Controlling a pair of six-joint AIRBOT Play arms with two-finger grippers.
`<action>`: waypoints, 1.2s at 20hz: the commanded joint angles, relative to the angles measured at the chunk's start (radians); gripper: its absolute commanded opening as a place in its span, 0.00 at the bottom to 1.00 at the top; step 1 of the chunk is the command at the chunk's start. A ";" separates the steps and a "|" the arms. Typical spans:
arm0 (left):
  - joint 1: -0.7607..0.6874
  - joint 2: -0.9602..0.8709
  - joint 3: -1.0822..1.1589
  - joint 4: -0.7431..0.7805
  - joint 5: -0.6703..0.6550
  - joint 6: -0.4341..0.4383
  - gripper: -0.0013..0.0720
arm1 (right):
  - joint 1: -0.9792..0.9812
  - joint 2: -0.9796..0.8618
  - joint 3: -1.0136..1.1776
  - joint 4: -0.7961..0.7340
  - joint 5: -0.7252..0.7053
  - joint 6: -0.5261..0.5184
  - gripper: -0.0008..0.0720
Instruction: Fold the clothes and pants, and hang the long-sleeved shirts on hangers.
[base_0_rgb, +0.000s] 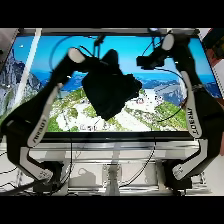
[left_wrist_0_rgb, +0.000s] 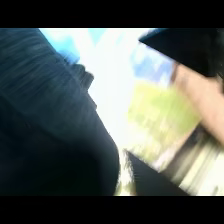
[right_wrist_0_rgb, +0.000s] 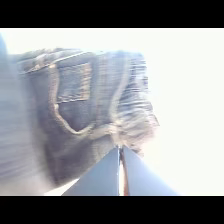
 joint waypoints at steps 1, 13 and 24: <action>-0.099 -0.082 0.000 -0.025 0.228 -0.003 0.98 | -0.072 0.049 0.001 -0.015 0.009 0.001 0.06; 0.069 -0.046 0.000 0.135 0.048 0.000 0.05 | -0.095 -0.060 0.000 0.315 -0.027 -0.227 0.06; -0.168 -0.151 0.000 0.660 0.005 -0.182 0.05 | -0.063 -0.109 0.000 0.445 -0.083 -0.253 0.06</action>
